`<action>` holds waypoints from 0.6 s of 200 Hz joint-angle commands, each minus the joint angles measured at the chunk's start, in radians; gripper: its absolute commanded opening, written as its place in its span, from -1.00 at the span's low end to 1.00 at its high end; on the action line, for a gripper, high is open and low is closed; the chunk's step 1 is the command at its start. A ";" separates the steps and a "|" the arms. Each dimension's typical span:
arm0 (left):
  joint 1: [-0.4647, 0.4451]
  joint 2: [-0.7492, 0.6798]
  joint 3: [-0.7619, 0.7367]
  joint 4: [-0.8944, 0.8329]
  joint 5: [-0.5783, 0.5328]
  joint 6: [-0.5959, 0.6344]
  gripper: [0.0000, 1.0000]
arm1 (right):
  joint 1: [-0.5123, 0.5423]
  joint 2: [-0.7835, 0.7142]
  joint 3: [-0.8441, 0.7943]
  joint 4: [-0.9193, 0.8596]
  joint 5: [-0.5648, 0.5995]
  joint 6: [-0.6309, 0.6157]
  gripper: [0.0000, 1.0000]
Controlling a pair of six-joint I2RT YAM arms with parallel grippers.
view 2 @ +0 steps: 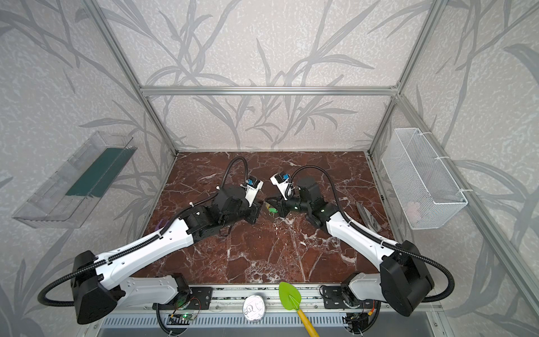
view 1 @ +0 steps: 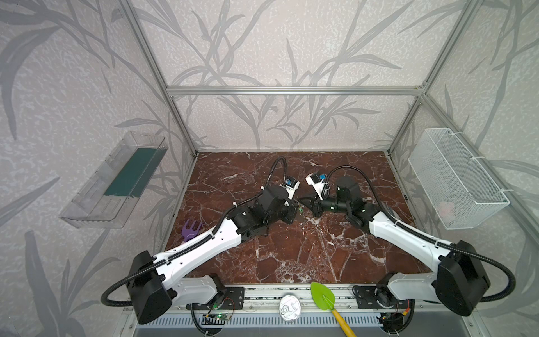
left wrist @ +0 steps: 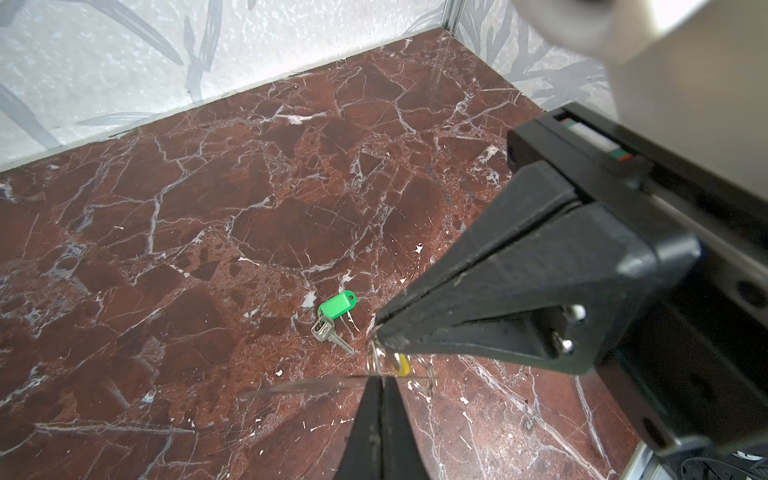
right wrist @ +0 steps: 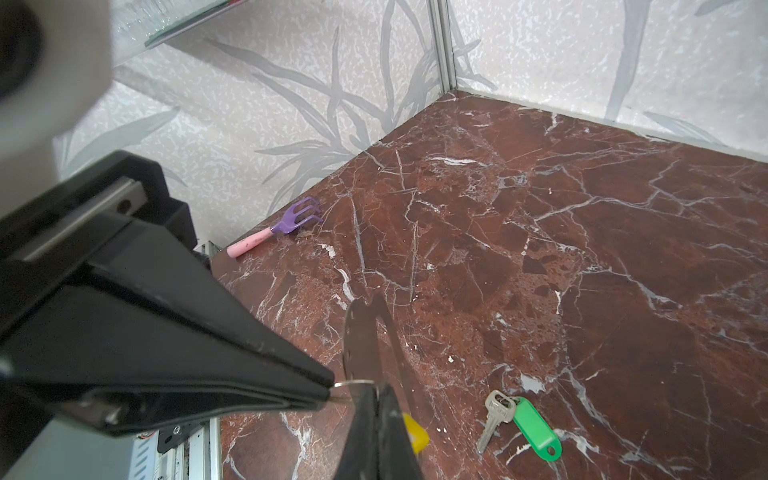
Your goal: Put the keys on the keyring
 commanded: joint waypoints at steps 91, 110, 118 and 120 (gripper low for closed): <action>-0.008 -0.065 -0.060 0.113 -0.037 0.012 -1.00 | -0.014 0.007 0.041 -0.115 -0.037 0.008 -1.00; -0.008 -0.065 -0.066 0.109 -0.032 0.008 -1.00 | -0.016 0.006 0.040 -0.116 -0.038 0.006 -1.00; -0.008 -0.065 -0.069 0.108 -0.032 0.006 -1.00 | -0.016 0.005 0.041 -0.116 -0.036 0.005 -1.00; -0.008 -0.065 -0.069 0.108 -0.032 0.006 -1.00 | -0.016 0.005 0.042 -0.116 -0.036 0.004 -1.00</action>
